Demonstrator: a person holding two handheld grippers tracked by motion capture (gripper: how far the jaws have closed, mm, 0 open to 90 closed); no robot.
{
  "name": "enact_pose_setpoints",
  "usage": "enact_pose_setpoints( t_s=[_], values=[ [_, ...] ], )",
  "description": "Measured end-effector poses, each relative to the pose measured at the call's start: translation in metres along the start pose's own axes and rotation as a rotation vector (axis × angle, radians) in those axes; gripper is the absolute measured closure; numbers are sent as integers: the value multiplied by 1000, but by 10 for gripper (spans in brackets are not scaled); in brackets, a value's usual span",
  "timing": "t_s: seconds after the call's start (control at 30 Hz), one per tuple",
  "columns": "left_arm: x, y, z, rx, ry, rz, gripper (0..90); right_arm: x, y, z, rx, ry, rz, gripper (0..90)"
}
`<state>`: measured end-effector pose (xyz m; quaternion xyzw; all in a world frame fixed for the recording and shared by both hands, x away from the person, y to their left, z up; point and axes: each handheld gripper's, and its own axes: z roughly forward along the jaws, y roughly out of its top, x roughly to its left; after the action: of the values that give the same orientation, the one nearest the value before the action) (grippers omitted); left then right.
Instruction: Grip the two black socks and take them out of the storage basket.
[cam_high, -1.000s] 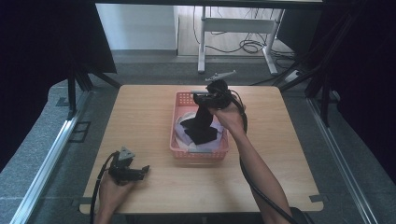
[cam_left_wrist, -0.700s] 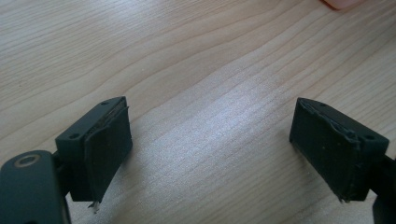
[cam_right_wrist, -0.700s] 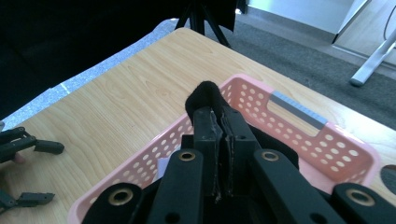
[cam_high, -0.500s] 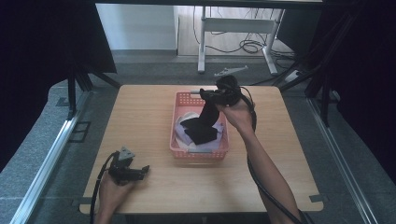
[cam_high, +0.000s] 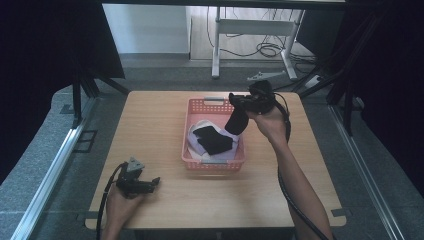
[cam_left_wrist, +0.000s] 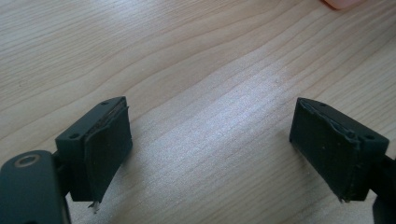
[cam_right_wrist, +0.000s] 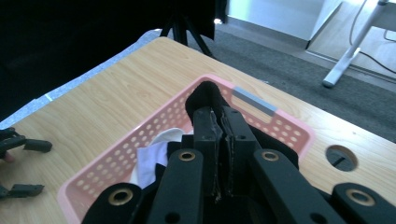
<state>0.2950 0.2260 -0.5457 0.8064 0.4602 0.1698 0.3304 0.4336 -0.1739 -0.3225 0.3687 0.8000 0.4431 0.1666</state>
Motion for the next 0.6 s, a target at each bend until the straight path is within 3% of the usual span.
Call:
enact_pose_setpoints(
  t_s=[0.6],
  values=[
    [0, 0, 0, -2, 0, -2, 127, -45, -31, -38, -8, -109, 61, 858]
  ],
)
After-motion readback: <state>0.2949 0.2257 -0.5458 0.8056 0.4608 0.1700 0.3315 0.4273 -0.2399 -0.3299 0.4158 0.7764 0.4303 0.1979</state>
